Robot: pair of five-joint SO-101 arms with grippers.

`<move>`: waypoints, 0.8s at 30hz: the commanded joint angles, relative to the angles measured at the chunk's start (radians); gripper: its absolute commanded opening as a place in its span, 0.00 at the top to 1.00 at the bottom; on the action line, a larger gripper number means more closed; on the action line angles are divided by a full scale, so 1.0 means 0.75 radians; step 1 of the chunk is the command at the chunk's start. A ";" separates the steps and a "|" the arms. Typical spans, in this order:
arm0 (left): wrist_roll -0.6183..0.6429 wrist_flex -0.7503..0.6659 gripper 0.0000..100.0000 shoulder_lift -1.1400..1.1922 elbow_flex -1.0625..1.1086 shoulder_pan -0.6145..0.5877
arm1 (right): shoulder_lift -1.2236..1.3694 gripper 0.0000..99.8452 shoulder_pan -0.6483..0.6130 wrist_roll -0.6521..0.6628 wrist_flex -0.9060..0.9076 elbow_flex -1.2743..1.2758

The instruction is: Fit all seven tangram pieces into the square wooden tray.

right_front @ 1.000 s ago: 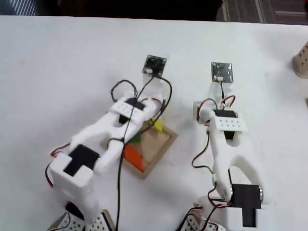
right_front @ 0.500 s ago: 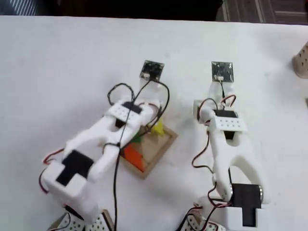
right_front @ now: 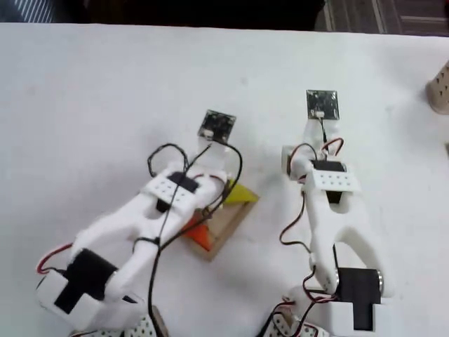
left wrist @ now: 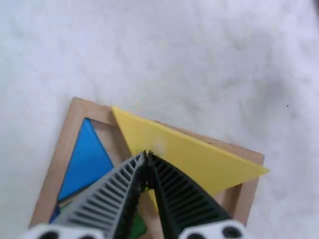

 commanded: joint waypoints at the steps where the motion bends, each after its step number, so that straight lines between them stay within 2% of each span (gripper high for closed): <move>1: 0.018 0.008 0.98 -0.144 -0.008 -0.015 | -0.007 0.98 -0.013 0.025 -0.028 -0.018; 3: 0.016 -0.004 0.98 -0.202 0.025 -0.028 | -0.007 0.98 -0.028 0.031 -0.028 -0.018; 6: 0.016 -0.147 0.98 -0.257 0.115 0.001 | -0.007 0.98 -0.040 0.035 -0.024 -0.018; 8: 0.018 -0.272 0.98 -0.261 0.162 0.046 | -0.007 0.98 -0.040 0.035 -0.024 -0.018; 11: 0.029 -0.344 0.98 -0.206 0.133 0.140 | -0.007 0.98 -0.042 0.035 -0.024 -0.018; 14: 0.098 -0.340 0.98 -0.071 0.004 0.177 | 0.001 0.98 -0.048 0.035 -0.021 -0.016; 19: 0.102 -0.303 0.98 0.187 -0.147 0.179 | 0.040 0.98 -0.046 0.037 -0.028 -0.029; 24: 0.102 -0.168 0.98 0.204 -0.160 0.173 | 0.040 0.98 -0.046 0.037 -0.030 -0.029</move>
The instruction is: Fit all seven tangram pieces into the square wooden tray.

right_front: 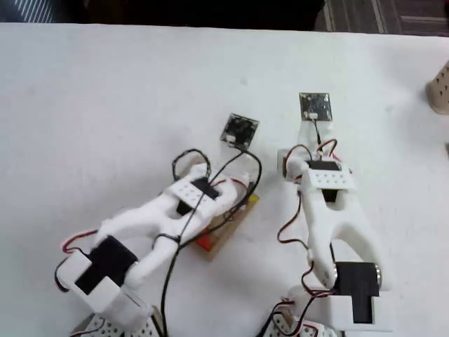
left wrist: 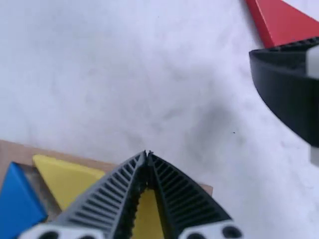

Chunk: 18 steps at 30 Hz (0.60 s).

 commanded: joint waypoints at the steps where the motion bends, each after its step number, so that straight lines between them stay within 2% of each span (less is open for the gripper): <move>1: 0.018 0.125 0.98 -0.030 -0.061 0.007 | -0.011 0.98 -0.013 0.025 -0.026 -0.031; 4: 0.018 0.219 0.98 -0.066 -0.061 -0.058 | -0.011 0.98 -0.015 0.025 -0.026 -0.031; 10: 0.018 0.235 0.98 -0.144 -0.061 -0.191 | -0.011 0.98 -0.015 0.025 -0.026 -0.031; 14: 0.018 0.231 0.98 -0.269 0.025 -0.159 | -0.011 0.98 -0.015 0.025 -0.026 -0.031; 18: 0.016 0.231 0.98 -0.451 0.178 -0.026 | -0.011 0.98 -0.015 0.025 -0.026 -0.031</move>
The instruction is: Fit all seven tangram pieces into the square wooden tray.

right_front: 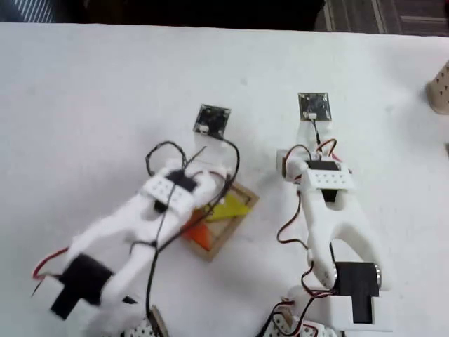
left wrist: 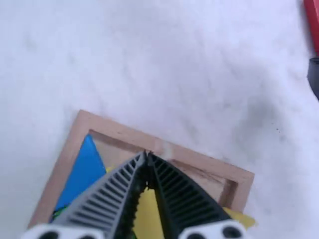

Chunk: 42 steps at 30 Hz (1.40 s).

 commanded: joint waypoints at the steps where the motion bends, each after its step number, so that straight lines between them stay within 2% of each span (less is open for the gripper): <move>1: -0.002 0.004 0.98 -0.218 0.113 0.163 | -0.011 0.98 -0.013 0.016 -0.026 -0.031; 5: -0.196 0.014 0.98 -0.345 0.299 0.404 | -0.011 0.98 -0.013 0.016 -0.026 -0.031; 7: -0.164 0.020 0.98 -0.347 0.331 0.467 | -0.011 0.98 -0.013 0.016 -0.026 -0.031; 10: -0.127 0.080 0.98 -0.347 0.321 0.455 | -0.009 0.98 -0.013 0.016 -0.026 -0.031; 16: -0.131 0.082 0.98 -0.347 0.321 0.429 | -0.009 0.98 -0.013 0.016 -0.026 -0.031; 23: -0.133 0.041 0.98 -0.337 0.325 0.263 | -0.011 0.98 -0.013 0.016 -0.026 -0.031; 28: -0.133 0.033 0.98 -0.146 0.237 0.232 | -0.009 0.98 -0.013 0.016 -0.026 -0.031; 30: -0.133 0.084 0.98 -0.069 0.168 0.232 | -0.009 0.98 -0.011 0.016 -0.026 -0.031; 32: -0.135 0.145 0.98 -0.036 0.113 0.230 | -0.007 0.98 -0.011 0.016 -0.026 -0.031; 36: -0.137 0.139 0.98 -0.034 0.104 0.179 | -0.007 0.98 -0.011 0.016 -0.026 -0.031; 42: -0.219 0.139 0.98 -0.034 0.080 0.097 | -0.007 0.98 -0.011 0.016 -0.026 -0.031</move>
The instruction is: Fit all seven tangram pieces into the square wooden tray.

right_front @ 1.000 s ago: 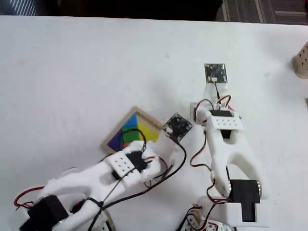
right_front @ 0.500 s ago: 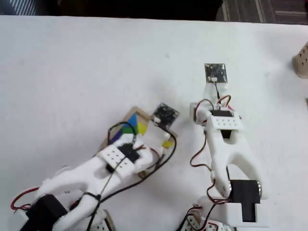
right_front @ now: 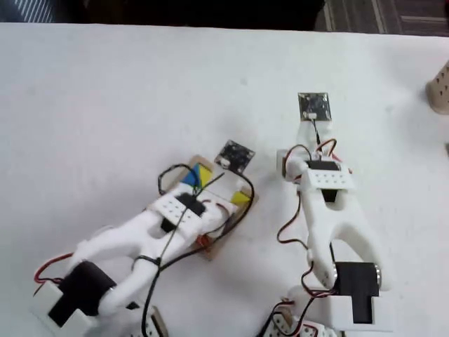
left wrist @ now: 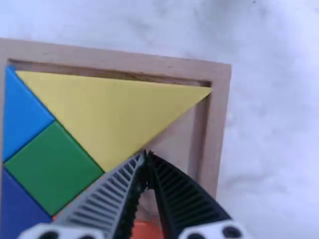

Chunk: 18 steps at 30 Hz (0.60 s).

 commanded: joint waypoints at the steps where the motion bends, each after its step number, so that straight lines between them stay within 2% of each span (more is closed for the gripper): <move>1: -0.025 0.006 0.98 -0.003 -0.086 -0.052 | -0.007 0.98 -0.011 0.016 -0.026 -0.031; 13: -0.025 0.004 0.98 -0.003 -0.106 -0.058 | -0.007 0.98 -0.013 0.016 -0.026 -0.031; 18: -0.023 -0.184 0.98 0.007 -0.045 -0.066 | -0.007 0.98 -0.013 0.016 -0.026 -0.031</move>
